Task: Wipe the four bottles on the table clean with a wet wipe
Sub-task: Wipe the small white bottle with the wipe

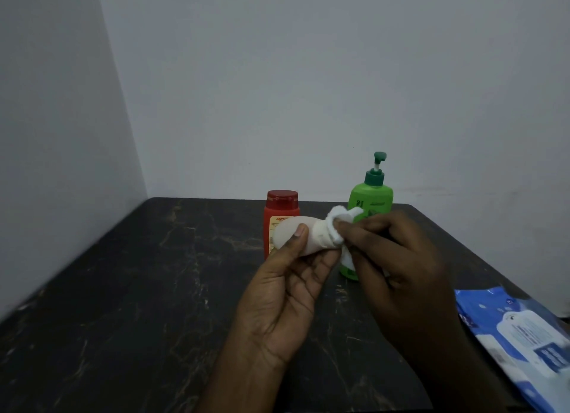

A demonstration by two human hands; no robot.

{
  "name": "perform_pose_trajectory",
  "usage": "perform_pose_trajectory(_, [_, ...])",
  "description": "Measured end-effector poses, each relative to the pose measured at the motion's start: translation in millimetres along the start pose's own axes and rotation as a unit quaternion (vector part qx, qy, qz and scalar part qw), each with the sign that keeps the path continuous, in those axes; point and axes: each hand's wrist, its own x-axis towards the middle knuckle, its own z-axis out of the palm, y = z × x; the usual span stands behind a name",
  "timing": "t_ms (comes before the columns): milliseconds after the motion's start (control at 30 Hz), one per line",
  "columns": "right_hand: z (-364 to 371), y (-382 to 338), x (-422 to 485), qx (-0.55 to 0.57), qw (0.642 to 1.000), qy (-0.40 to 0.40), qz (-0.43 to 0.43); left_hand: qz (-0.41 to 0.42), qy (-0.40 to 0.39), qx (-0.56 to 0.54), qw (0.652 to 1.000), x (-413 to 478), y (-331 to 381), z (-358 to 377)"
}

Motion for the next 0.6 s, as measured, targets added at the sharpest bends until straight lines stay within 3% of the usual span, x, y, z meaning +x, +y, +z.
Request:
perform_pose_trajectory(267, [-1.3,-1.4,0.4,0.059,0.996,-0.064,-0.018,0.037,-0.013,0.012,0.999,0.8,4.7,-0.2])
perform_pose_trajectory(467, [0.6,2.2,0.0,-0.016,1.000,0.013,0.007,0.156,-0.003,0.158,0.975,2.5,1.1,-3.8])
perform_pose_trajectory(600, [-1.1,6.9,1.5,-0.021,0.999,0.012,0.027,0.186,-0.021,0.210,0.960,-1.5,2.9,-3.9])
